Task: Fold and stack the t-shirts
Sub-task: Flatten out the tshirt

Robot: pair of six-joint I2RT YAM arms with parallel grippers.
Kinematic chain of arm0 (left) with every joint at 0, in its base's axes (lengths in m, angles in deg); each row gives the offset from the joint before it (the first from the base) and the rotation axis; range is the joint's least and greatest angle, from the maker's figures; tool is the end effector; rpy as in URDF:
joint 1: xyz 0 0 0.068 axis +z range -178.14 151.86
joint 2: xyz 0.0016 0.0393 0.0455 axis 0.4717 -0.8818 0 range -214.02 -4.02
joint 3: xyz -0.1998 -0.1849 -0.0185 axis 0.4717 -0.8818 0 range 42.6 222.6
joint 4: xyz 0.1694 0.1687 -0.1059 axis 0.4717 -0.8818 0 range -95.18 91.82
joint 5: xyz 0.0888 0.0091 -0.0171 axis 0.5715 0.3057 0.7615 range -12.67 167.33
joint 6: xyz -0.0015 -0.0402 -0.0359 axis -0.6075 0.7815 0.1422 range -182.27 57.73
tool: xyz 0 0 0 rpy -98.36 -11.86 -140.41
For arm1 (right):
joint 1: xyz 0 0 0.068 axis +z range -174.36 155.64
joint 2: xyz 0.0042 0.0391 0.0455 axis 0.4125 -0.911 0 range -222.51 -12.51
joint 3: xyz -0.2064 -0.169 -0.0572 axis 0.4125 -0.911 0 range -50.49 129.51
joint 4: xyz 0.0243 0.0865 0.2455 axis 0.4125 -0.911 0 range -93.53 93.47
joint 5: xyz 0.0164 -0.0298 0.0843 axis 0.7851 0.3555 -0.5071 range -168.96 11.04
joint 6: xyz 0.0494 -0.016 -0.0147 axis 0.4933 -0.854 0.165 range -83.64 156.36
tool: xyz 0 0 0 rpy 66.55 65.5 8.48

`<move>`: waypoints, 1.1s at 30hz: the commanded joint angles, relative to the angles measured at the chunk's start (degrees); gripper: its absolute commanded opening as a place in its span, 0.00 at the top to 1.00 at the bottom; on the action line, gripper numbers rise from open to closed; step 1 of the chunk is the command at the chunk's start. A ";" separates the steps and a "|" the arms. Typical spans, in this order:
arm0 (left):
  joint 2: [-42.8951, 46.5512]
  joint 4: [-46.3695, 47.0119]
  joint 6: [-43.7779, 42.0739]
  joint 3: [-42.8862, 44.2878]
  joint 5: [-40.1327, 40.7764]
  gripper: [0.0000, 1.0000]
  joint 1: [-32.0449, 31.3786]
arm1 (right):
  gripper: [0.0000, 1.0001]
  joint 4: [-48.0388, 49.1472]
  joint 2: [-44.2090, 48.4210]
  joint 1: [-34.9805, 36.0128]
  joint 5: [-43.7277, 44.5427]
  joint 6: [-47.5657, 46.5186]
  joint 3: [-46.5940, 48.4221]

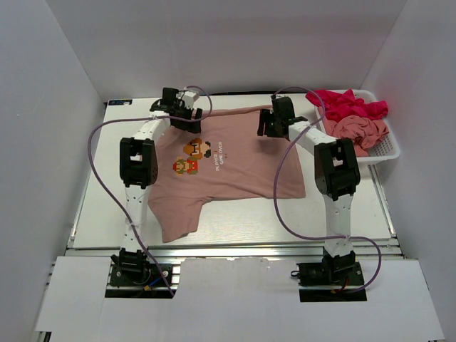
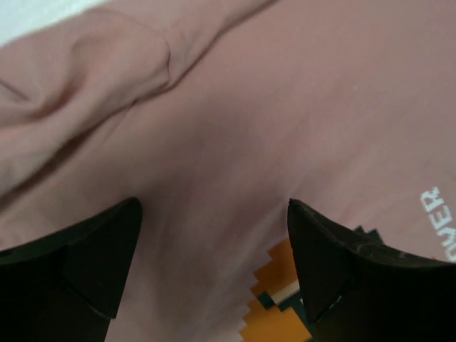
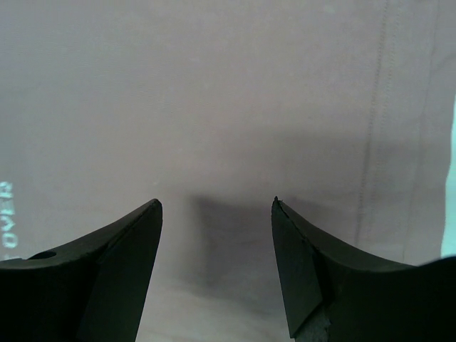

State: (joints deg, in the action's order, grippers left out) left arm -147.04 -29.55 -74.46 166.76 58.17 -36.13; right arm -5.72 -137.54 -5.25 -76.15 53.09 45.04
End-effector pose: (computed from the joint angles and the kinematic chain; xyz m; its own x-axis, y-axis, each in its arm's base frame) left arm 0.5440 -0.0880 0.1672 -0.6725 0.2956 -0.6785 0.4921 0.8634 -0.1115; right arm 0.4727 0.1619 0.1927 -0.6494 0.0791 -0.7563 -0.1087 0.9747 0.1953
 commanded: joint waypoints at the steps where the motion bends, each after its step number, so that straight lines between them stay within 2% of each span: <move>1: 3.09 0.25 -0.30 0.66 -1.41 0.07 1.22 | 0.32 -2.06 -0.91 -1.36 2.20 0.05 2.65; 4: 3.19 3.69 -0.03 -0.76 -0.09 0.07 0.96 | 0.32 -1.01 -1.18 -1.45 1.94 0.32 2.12; 8: 0.47 2.81 0.32 3.01 0.26 0.07 0.61 | 0.33 0.66 -0.92 -1.45 1.41 0.85 0.10; 16: -0.24 6.59 -0.38 3.72 5.00 0.08 -1.50 | 0.33 2.86 -1.62 -1.27 1.76 1.46 -1.22; 20: -2.60 8.17 -1.44 5.74 7.20 0.08 -2.21 | 0.34 4.53 -1.53 -0.92 1.15 1.90 -2.36; 28: -8.85 13.70 1.72 9.52 13.88 0.08 -2.21 | 0.34 7.26 2.77 -0.22 1.14 1.90 -7.37; 32: -5.70 15.63 5.76 7.87 18.18 0.08 -2.12 | 0.34 8.14 3.57 0.22 2.02 1.46 -8.43; 33: -2.91 16.17 6.20 6.81 21.76 0.08 -2.03 | 0.34 8.14 3.57 0.31 2.03 1.46 -8.43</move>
State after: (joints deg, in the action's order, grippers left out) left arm -155.54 -16.00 -71.35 174.65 72.40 -38.43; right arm 0.44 -137.08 -5.51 -74.60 54.41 37.30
